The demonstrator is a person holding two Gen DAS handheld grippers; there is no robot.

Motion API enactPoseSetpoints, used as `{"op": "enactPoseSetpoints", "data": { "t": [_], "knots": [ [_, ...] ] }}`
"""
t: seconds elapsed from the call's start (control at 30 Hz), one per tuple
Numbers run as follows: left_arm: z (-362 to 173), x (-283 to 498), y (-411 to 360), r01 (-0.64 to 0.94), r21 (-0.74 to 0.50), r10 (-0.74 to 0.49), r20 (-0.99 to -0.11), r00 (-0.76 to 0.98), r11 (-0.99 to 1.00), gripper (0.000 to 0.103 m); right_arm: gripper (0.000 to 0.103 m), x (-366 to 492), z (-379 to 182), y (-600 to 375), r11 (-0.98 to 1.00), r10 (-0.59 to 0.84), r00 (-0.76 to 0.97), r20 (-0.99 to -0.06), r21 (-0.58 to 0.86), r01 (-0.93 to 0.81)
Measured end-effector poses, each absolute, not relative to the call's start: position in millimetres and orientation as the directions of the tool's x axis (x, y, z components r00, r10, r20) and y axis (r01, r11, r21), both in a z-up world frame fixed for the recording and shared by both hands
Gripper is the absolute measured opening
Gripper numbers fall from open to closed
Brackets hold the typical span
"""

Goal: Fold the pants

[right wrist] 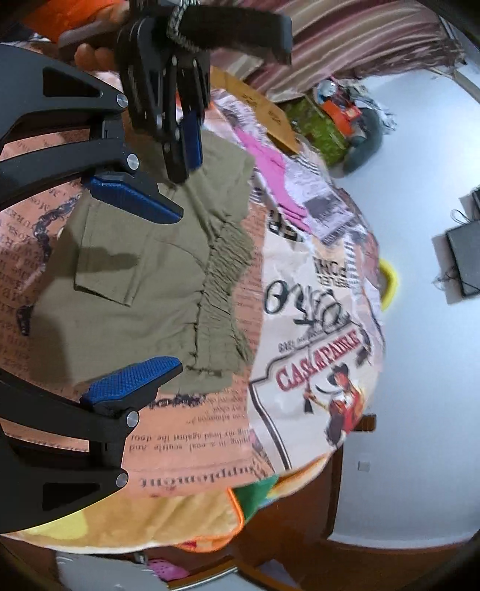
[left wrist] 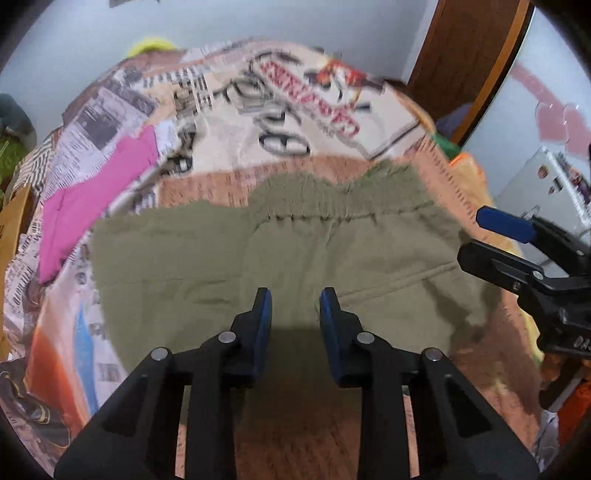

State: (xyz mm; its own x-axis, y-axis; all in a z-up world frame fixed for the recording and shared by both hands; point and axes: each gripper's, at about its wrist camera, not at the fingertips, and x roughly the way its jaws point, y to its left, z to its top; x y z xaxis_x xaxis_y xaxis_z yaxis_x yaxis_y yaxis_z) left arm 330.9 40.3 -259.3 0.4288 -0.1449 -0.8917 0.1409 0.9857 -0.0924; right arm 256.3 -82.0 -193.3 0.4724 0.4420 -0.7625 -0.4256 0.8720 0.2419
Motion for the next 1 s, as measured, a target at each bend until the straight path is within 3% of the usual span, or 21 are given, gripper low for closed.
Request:
{"op": "enactPoseSetpoints", "data": {
  "t": [0.03, 0.13, 0.3, 1.0],
  "knots": [
    [-268, 334, 39, 0.138, -0.091, -0.14, -0.9, 0.412, 0.986, 0.028, 0.062, 258, -200, -80, 0.871, 0.435, 0.452, -0.778, 0.237, -0.43],
    [-283, 334, 42, 0.125, -0.106, -0.148, -0.907, 0.395, 0.986, 0.028, 0.055, 264, -234, -75, 0.864, 0.416, 0.349, -0.84, 0.246, -0.44],
    [-286, 333, 39, 0.135, -0.085, -0.132, -0.907, 0.399, 0.987, 0.028, 0.053, 253, -242, -70, 0.861, 0.381, 0.356, -0.853, 0.187, -0.474],
    [-269, 298, 54, 0.131, -0.007, -0.065, -0.895, 0.44, 0.991, 0.028, 0.055, 217, -224, -114, 0.894, 0.346, 0.382, -0.857, 0.177, -0.413]
  ]
}}
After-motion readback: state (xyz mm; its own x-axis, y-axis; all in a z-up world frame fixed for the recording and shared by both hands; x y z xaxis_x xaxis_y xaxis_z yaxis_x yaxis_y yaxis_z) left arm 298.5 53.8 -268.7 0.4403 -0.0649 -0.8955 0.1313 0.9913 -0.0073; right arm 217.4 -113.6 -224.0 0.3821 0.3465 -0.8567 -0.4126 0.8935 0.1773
